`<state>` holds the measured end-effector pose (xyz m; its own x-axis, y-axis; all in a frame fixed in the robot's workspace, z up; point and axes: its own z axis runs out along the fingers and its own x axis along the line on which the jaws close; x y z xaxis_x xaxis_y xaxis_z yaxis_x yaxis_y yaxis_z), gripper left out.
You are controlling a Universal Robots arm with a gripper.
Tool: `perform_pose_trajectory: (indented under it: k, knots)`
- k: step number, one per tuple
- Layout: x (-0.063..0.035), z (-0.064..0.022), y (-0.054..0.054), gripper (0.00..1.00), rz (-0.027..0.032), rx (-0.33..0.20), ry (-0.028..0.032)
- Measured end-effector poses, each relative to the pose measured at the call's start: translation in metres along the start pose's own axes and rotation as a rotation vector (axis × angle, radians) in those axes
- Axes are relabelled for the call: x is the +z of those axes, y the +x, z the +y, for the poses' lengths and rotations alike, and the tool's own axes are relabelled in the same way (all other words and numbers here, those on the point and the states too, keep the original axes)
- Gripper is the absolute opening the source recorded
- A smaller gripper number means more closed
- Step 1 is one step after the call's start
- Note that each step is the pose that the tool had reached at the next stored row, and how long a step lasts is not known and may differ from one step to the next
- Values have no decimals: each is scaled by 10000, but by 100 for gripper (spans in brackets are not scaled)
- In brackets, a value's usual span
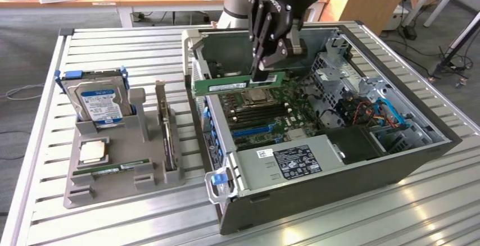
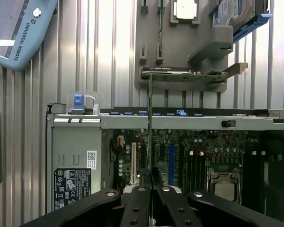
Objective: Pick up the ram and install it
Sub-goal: 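Pick up the ram and move it above insertion slot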
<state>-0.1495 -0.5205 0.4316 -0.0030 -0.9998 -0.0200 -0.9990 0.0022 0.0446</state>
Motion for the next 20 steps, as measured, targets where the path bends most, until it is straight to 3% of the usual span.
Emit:
perform_pose_trajectory:
  k: [20]
  knots:
    - [-27,-610,-2,12,-2,-53,-1]
